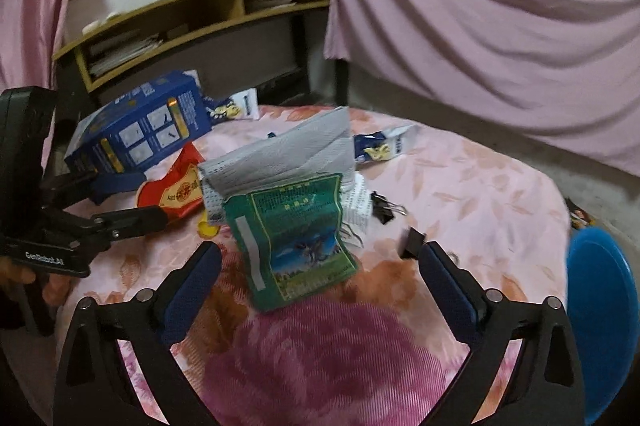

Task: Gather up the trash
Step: 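Grasp the red paper cup with the left tool while the right tool grasps the green packet, then carry both items over the blue basin and open both tools to drop them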

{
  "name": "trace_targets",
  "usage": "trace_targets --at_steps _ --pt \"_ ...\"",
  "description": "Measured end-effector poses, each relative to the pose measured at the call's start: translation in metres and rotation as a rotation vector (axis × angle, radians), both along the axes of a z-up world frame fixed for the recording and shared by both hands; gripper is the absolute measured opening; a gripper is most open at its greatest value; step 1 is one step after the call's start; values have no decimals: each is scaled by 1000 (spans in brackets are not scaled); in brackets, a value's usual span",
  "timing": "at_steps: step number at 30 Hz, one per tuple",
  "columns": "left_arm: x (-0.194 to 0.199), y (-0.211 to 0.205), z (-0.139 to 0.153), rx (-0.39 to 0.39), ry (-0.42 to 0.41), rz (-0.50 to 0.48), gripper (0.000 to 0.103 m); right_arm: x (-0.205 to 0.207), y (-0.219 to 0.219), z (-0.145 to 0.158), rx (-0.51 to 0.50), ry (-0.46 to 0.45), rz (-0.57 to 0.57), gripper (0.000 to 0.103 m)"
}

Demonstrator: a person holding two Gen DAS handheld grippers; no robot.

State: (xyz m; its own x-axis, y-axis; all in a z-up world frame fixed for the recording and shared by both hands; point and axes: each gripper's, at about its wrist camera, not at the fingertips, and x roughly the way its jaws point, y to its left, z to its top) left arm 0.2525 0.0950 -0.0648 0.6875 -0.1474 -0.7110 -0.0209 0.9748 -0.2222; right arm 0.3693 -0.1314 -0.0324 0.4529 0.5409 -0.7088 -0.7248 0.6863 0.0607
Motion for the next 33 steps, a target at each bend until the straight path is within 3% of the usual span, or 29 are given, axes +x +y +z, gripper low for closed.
trace_targets --at_steps 8,10,12,15,17,19,27,33 --pt "12 9 -8 -73 71 -38 87 35 14 -20 -18 141 111 95" --pt "11 9 -7 -78 68 -39 87 38 14 -23 -8 174 129 72" --pt "11 11 -5 -83 68 -44 86 39 13 -25 -10 187 139 65" --pt "12 7 -5 -86 66 -59 86 36 9 -23 3 187 155 64" --pt "13 6 -6 -85 65 -66 70 33 7 -22 5 185 159 64" --pt "15 5 -6 -77 69 -68 62 27 4 -21 -3 172 156 64" --pt "11 -8 -6 -25 50 -82 60 6 -17 -14 2 158 104 64" --pt "-9 -20 -3 -53 6 -65 60 -20 -44 -2 61 115 40 64"
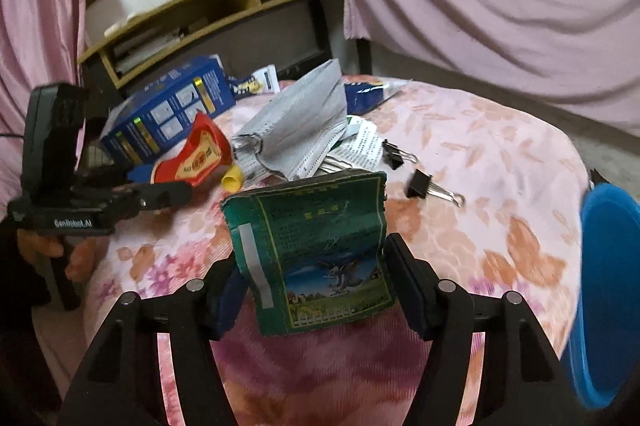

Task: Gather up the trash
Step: 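Carry both items over the blue basin and open both tools to drop them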

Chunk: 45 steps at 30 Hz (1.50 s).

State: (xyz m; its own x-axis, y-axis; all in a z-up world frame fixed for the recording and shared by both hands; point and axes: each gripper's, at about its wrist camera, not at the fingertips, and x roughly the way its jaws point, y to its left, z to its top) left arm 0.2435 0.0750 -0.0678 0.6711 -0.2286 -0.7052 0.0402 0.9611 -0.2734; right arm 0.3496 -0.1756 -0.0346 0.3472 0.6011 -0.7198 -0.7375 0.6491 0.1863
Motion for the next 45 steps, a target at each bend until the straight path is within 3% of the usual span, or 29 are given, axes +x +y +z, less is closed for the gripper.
trace_targets --at_steps 2,9,14,20,27,31,35,38,45 --pt "-7 -5 2 -11 -21 8 60 -11 -6 4 9 -43 -20 64" --pt "-24 -33 37 -15 -254 22 60 -38 -39 42 141 -275 -170 64" --pt "-8 -69 75 -10 -447 1 60 -48 -72 82 224 -486 -298 64" --pt "21 -137 108 -28 -668 -92 60 -45 -127 118 259 -695 -460 65" --pt "70 -207 120 -73 -758 -196 60 -35 -186 124 227 -865 -610 65" --pt "85 -246 125 -83 -752 -244 61 -31 -217 112 221 -884 -681 65" --pt "103 -275 123 -70 -696 -293 61 -23 -245 94 207 -835 -747 65" --pt "120 -292 114 -44 -603 -313 61 -15 -259 79 167 -779 -778 65" --pt "167 -324 85 39 -318 -372 61 18 -284 32 103 -519 -812 65"
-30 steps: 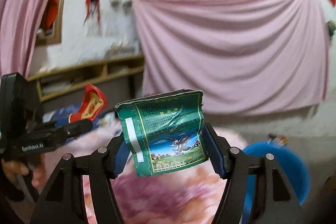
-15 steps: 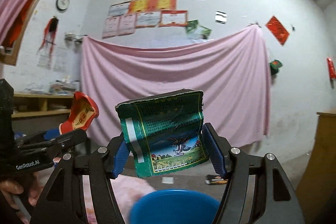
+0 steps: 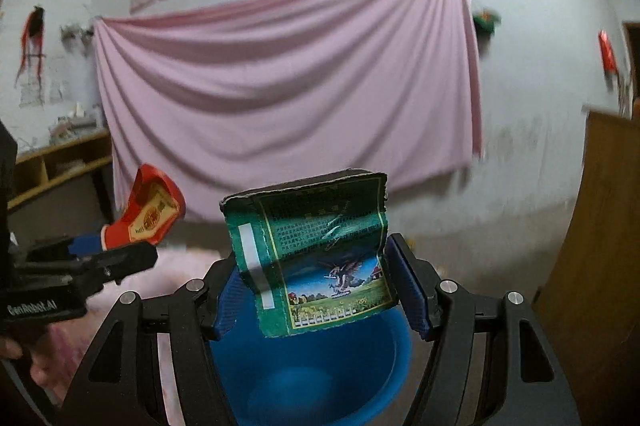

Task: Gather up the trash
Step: 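Carry both items over the blue basin and open both tools to drop them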

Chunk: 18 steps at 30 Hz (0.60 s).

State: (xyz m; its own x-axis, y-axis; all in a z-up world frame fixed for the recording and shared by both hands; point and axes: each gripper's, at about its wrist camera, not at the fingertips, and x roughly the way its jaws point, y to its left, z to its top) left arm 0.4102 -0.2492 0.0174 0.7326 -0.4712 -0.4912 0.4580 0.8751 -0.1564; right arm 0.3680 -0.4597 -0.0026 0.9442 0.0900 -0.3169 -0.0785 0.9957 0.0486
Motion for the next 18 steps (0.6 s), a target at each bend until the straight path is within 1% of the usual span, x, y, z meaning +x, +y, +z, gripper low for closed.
trace_targets --at_steps 4,6,8,12,15,18 --pt "25 -6 -15 25 138 1 61 18 -10 -25 53 154 15 65" --pt "34 -9 -20 43 186 4 60 19 -13 -30 61 191 25 65" --pt "39 -10 -26 43 218 4 61 19 -15 -38 70 233 36 65" --pt "57 -20 -38 57 305 10 61 23 -14 -46 77 289 53 65" --pt "64 -24 -42 56 341 14 61 30 -9 -50 89 329 69 65" --pt "68 -24 -41 64 353 13 61 33 -6 -55 87 359 73 65"
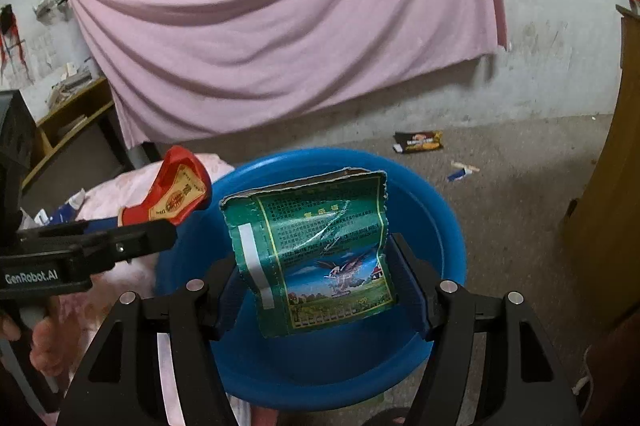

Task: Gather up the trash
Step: 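Carry both items over the blue basin and open both tools to drop them, then lift both tools from the basin back toward the table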

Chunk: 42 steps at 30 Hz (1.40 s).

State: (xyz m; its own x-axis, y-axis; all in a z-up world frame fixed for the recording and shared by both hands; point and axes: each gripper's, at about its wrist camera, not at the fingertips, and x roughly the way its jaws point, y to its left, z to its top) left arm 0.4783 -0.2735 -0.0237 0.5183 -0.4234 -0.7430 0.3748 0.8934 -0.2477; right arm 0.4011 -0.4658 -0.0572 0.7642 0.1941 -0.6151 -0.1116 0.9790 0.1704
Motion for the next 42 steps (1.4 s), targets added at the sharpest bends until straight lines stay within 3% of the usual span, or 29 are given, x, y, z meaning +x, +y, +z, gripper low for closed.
trace_targets --at_steps 5,14,17,23,27,32,33,34,42 --pt "-5 10 -11 15 29 8 61 7 3 0 1 31 6 66" --pt "-12 21 -15 -7 26 43 61 11 7 -1 -3 38 0 77" --pt "-15 25 -14 -8 12 63 70 11 9 -1 -6 32 -4 81" --pt "-21 37 -6 -20 -7 100 72 11 12 5 -13 8 -12 90" --pt "-31 47 5 -42 -53 118 78 7 16 16 -10 -35 -9 102" --pt "-44 58 23 -47 -118 138 80 1 24 33 -12 -93 -14 103" --pt "-49 62 29 -51 -141 141 85 -1 26 39 -10 -110 -12 103" --pt "-53 64 34 -56 -159 143 100 -4 30 44 -9 -127 -11 103" --pt "-92 100 69 -76 -313 194 102 -27 61 85 -12 -283 20 103"
